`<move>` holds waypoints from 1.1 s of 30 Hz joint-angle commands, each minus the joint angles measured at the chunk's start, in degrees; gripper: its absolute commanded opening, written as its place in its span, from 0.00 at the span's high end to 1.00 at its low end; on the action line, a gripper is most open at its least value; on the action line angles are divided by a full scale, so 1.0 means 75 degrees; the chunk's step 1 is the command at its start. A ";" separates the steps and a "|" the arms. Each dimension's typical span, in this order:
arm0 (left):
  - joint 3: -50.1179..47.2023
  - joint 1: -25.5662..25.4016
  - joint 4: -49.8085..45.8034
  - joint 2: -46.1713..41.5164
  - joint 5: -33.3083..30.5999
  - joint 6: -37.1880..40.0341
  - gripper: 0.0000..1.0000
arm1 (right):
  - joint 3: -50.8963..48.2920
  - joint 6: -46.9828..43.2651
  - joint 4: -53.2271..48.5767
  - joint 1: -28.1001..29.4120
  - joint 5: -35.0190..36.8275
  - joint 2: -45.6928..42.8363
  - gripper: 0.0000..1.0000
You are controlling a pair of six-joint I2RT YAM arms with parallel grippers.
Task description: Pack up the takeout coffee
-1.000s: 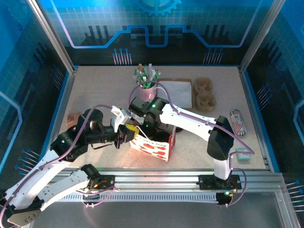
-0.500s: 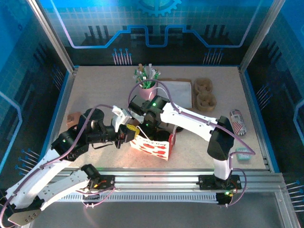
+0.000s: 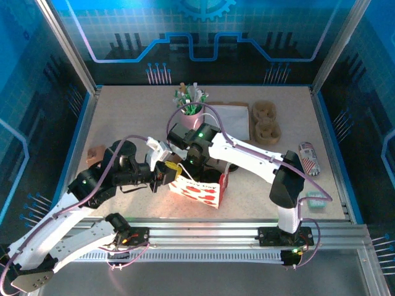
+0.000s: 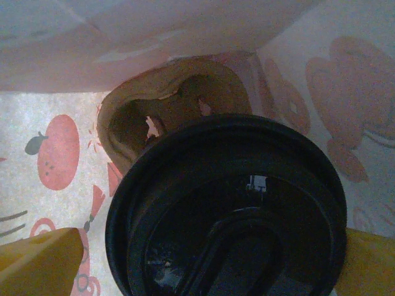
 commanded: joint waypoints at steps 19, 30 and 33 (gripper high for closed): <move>0.0112 -0.0060 0.0004 0.0027 0.0104 0.0077 1.00 | 0.0341 -0.0122 -0.0282 0.0068 0.0072 -0.0502 0.00; 0.0111 -0.0066 0.0004 0.0026 0.0092 0.0092 1.00 | 0.0389 -0.0142 -0.0341 0.0124 0.0049 -0.0520 0.00; 0.0111 -0.0061 0.0004 0.0029 0.0092 0.0087 1.00 | 0.0413 -0.0157 -0.0362 0.0126 0.0078 -0.0537 0.00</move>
